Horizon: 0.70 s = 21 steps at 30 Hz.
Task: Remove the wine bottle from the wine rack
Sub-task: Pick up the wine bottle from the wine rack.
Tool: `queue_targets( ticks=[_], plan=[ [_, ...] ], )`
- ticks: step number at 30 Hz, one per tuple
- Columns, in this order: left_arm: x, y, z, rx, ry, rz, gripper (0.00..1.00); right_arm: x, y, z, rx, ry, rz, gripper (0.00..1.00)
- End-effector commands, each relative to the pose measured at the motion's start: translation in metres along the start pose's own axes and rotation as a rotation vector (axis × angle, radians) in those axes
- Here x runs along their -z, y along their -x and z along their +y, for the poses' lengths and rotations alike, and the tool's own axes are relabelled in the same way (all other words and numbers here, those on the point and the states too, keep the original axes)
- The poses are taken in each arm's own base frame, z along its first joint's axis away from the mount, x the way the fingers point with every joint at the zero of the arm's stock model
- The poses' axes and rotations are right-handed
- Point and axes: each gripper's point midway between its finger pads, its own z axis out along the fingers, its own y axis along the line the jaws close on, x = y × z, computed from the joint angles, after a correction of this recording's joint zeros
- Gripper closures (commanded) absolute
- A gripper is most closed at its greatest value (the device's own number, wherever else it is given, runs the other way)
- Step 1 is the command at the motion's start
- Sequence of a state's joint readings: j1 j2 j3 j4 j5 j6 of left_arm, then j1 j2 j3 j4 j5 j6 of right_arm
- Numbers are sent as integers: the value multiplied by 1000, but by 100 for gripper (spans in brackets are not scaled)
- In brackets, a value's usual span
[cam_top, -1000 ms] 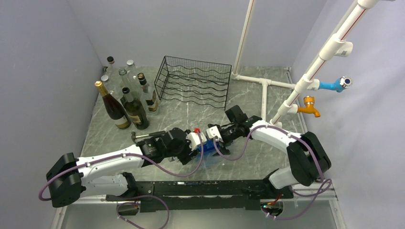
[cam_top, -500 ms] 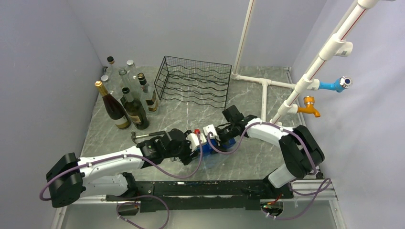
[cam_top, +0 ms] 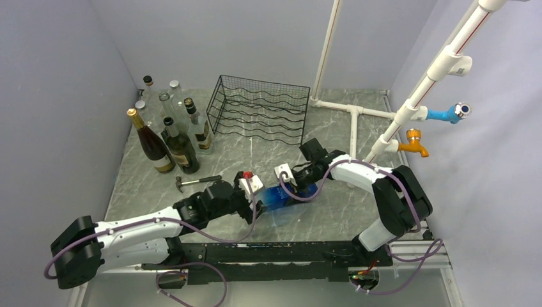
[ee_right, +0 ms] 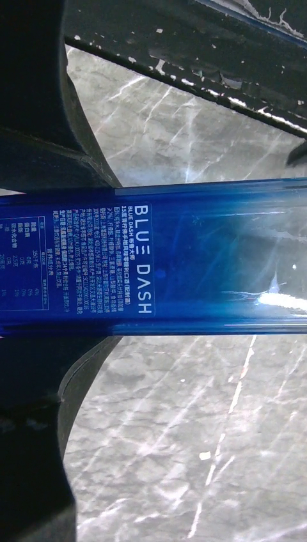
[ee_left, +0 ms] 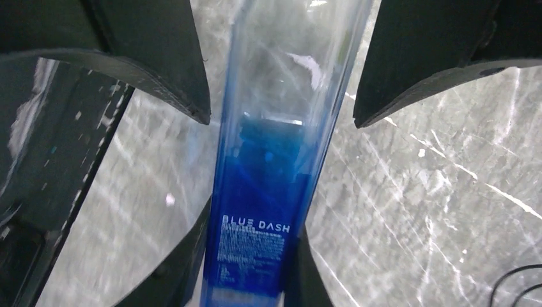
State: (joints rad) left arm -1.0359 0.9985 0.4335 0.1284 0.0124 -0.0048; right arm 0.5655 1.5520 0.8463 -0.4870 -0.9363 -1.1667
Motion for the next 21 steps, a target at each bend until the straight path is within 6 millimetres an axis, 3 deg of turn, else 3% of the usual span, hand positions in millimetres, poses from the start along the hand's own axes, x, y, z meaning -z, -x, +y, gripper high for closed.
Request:
queue_targets(
  ticks=[1, 3, 12, 18, 21],
  plan=[
    [10, 54, 12, 149, 77, -252, 6, 17, 36, -18, 24, -40, -130, 100],
    [14, 52, 16, 180, 98, -268, 1, 19, 36, -19, 16, -43, -135, 100],
    [45, 50, 41, 460, 223, -361, 1, 28, 42, -29, -45, -79, -177, 100],
    [71, 37, 58, 733, 332, -450, 0, 35, 50, -36, -114, -96, -225, 100],
    [80, 21, 69, 930, 404, -487, 1, 36, 55, -39, -158, -102, -248, 100]
  ],
)
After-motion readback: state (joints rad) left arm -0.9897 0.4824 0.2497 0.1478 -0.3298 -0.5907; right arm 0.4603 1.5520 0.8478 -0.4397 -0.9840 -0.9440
